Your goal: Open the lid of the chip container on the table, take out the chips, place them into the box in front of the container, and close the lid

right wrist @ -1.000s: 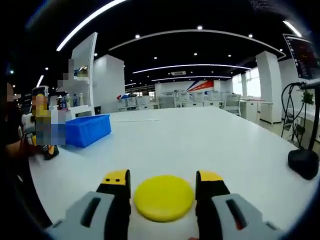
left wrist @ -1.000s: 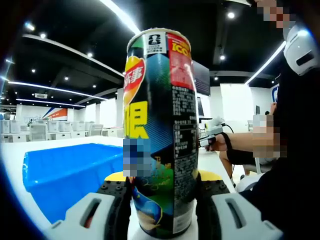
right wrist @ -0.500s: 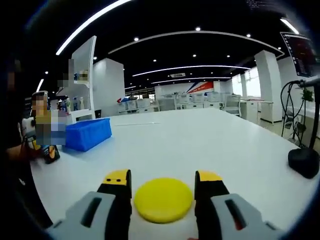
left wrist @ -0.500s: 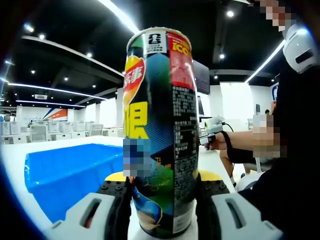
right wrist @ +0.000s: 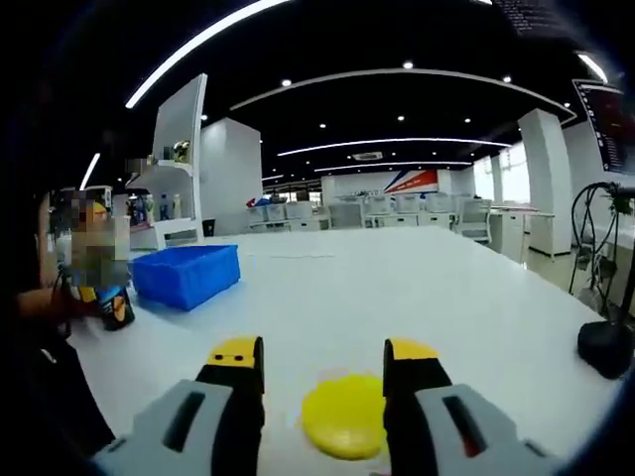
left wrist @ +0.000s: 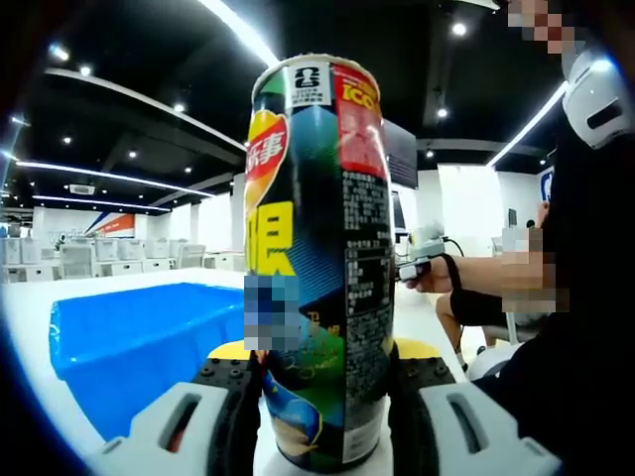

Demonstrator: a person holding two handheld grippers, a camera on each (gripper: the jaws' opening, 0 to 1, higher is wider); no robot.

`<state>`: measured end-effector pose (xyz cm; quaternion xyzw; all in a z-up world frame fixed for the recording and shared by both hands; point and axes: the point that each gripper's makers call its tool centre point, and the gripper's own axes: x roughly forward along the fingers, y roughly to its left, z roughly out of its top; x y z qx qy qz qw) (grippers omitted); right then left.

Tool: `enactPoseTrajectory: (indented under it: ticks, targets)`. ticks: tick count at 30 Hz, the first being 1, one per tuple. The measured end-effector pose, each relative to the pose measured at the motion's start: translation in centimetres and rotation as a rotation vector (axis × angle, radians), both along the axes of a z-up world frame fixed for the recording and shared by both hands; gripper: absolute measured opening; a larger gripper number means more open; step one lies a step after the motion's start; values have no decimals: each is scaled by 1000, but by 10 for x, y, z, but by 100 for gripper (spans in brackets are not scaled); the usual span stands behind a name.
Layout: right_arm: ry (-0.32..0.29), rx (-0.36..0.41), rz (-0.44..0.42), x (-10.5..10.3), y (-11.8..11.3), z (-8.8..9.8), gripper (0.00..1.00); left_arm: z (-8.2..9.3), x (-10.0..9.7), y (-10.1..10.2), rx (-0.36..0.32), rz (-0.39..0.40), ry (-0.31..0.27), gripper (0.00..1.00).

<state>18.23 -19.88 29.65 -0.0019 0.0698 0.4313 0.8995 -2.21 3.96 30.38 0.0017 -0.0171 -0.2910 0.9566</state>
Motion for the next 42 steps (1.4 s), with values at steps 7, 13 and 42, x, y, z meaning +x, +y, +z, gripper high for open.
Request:
enactPoseTrajectory:
  ticks: [7, 13, 42]
  targets:
    - [-45, 32, 90, -18, 29, 41, 46, 0, 0, 0, -4, 2, -1, 51]
    - [-74, 24, 147, -35, 52, 66, 46, 0, 0, 0, -5, 2, -2, 51]
    - [-161, -25, 446, -100, 153, 141, 40, 0, 0, 1, -8, 3, -3, 51]
